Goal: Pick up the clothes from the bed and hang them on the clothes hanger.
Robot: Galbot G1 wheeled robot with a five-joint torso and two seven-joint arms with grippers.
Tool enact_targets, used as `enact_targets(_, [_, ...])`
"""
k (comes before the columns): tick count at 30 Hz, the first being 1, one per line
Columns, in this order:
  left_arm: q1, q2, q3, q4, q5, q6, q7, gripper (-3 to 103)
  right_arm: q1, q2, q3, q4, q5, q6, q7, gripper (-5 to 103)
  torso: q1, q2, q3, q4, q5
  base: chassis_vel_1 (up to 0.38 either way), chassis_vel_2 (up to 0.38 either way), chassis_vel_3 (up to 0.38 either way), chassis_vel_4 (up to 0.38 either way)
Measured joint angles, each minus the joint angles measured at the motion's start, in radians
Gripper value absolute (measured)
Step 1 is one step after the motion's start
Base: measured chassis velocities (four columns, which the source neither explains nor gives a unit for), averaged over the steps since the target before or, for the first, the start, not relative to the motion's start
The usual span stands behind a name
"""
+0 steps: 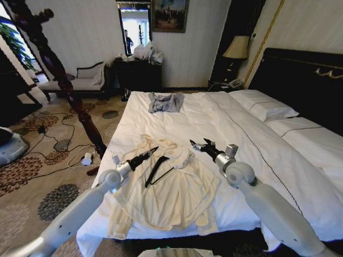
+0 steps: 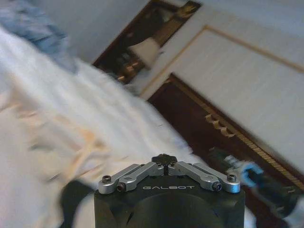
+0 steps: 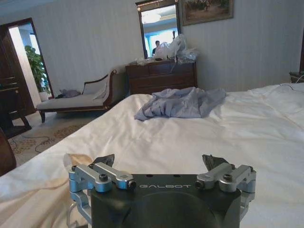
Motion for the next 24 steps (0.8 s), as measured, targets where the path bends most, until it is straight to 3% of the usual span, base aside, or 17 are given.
enact_targets(3, [-0.001, -0.019, -0.001, 0.016, 0.017, 0.013, -0.065, 0, -0.023, 0.019, 0.009, -0.002, -0.018, 0.001, -0.001, 100, 0.000, 0.000, 0.000, -0.0004, -0.0002, 0.000, 0.000, 0.000, 0.000])
enact_targets(6, [-0.027, -0.036, 0.007, 0.032, 0.026, 0.020, -0.091, -3, -0.041, 0.030, 0.016, -0.001, -0.033, 0.001, -0.001, 100, 0.000, 0.000, 0.000, -0.0004, -0.0001, 0.000, 0.000, 0.000, 0.000])
enact_targets(8, [-0.061, -0.056, 0.025, 0.050, 0.030, 0.026, -0.111, 1, -0.058, 0.039, 0.024, 0.001, -0.046, 0.001, -0.001, 100, 0.000, 0.000, 0.000, -0.0011, 0.0001, 0.000, 0.000, 0.000, 0.000])
enact_targets(12, [-0.139, -0.120, 0.088, 0.114, 0.061, 0.045, -0.175, 23, -0.091, 0.056, 0.050, 0.010, -0.059, 0.000, -0.001, 100, 0.000, 0.000, 0.000, -0.0008, -0.0001, 0.000, 0.000, 0.000, 0.000])
enact_targets(14, [-0.145, -0.127, 0.095, 0.120, 0.067, 0.047, -0.185, 23, -0.094, 0.057, 0.053, 0.011, -0.061, 0.000, -0.001, 100, 0.000, 0.000, 0.000, -0.0009, -0.0002, 0.000, 0.000, 0.000, 0.000])
enact_targets(16, [-0.181, -0.165, 0.138, 0.156, 0.126, 0.074, -0.252, 33, -0.114, 0.064, 0.068, 0.015, -0.069, 0.000, -0.001, 100, 0.000, 0.000, 0.000, -0.0008, 0.0000, 0.000, 0.000, 0.000, 0.000])
enact_targets(21, [-0.227, -0.190, 0.204, 0.203, 0.182, 0.096, -0.295, 55, -0.133, 0.068, 0.090, 0.021, -0.073, 0.000, -0.001, 100, 0.000, 0.000, 0.000, -0.0005, 0.0000, 0.000, 0.000, 0.000, 0.000])
enact_targets(24, [-0.245, -0.201, 0.226, 0.222, 0.192, 0.099, -0.307, 57, -0.139, 0.069, 0.096, 0.024, -0.072, 0.000, -0.001, 100, 0.000, 0.000, 0.000, -0.0004, 0.0000, 0.000, 0.000, 0.000, 0.000])
